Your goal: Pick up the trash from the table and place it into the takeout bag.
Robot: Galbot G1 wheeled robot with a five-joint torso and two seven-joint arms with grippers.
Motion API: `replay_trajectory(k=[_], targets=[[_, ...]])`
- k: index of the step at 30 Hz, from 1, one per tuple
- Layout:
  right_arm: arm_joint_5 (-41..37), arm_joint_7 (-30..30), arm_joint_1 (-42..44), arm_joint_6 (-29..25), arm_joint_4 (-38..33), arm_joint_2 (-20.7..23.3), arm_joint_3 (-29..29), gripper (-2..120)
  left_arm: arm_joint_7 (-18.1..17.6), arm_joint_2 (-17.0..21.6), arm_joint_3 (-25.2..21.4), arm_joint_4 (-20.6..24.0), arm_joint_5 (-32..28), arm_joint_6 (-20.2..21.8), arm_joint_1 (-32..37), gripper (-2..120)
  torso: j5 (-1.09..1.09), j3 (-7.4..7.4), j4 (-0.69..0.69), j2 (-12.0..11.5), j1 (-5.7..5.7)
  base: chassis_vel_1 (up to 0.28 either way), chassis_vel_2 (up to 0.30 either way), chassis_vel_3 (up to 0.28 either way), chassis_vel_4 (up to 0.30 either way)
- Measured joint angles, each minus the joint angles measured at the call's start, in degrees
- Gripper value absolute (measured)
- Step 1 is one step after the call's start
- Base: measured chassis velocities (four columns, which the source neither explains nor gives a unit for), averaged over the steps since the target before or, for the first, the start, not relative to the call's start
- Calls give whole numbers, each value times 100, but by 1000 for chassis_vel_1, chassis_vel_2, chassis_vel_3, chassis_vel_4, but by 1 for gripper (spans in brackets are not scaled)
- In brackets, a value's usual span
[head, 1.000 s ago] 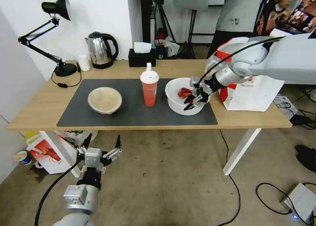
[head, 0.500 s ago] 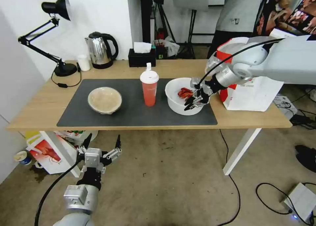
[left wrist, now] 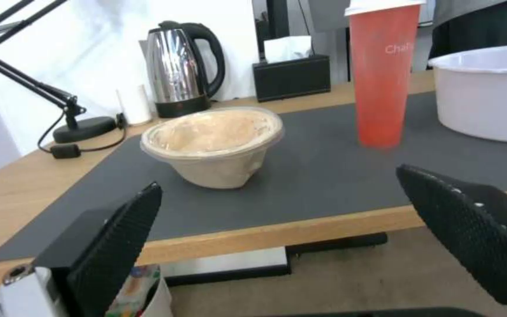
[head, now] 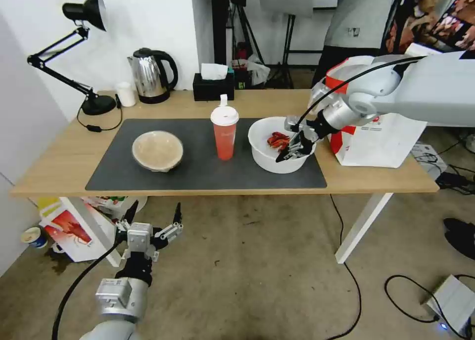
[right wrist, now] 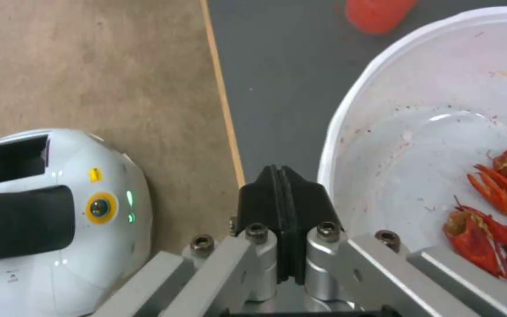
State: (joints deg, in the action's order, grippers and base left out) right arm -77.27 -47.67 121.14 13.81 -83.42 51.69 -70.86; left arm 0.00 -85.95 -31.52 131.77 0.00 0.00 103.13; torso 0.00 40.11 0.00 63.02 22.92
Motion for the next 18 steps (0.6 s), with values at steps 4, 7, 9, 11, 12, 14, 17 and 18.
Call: replay_trajectory(k=[4, 7, 9, 11, 12, 14, 17, 18], targets=[[-4, -33, 7, 3, 44, -20, -7, 0, 0, 0, 0, 0, 0, 0, 0, 100, 0, 0, 0, 0, 0, 0, 0, 0, 0], [7, -39, 9, 3, 46, -34, -17, 0, 0, 0, 0, 0, 0, 0, 0, 100, 0, 0, 0, 0, 0, 0, 0, 0, 0], [45, 33, 9, -3, -1, -79, -47, 3, 0, 0, 0, 0, 0, 0, 0, 100, 0, 0, -1, 0, 0, 0, 0, 0, 0], [59, 44, -5, -7, -5, -88, -63, 10, 0, 0, 0, 0, 0, 0, 0, 100, 0, 0, 0, 0, 0, 0, 0, 0, 0], [59, 44, -5, -7, -5, -88, -63, 10, 0, 0, 0, 0, 0, 0, 0, 100, 0, 0, 0, 0, 0, 0, 0, 0, 0], [68, 43, -35, -8, 4, -85, -66, 19, 0, 0, 0, 0, 0, 0, 0, 100, -1, 0, 0, 0, 0, 0, 0, 0, 0], [70, 43, -50, -9, 27, -62, -67, 28, 0, 0, 0, 0, 0, 0, 0, 100, -1, 0, -1, 0, 0, 0, 0, 0, 0], [70, 43, -51, -10, 48, -36, -67, 32, 0, 0, 0, 0, 0, 0, 0, 100, -1, 0, 0, 0, 0, 0, 0, 0, 0]])
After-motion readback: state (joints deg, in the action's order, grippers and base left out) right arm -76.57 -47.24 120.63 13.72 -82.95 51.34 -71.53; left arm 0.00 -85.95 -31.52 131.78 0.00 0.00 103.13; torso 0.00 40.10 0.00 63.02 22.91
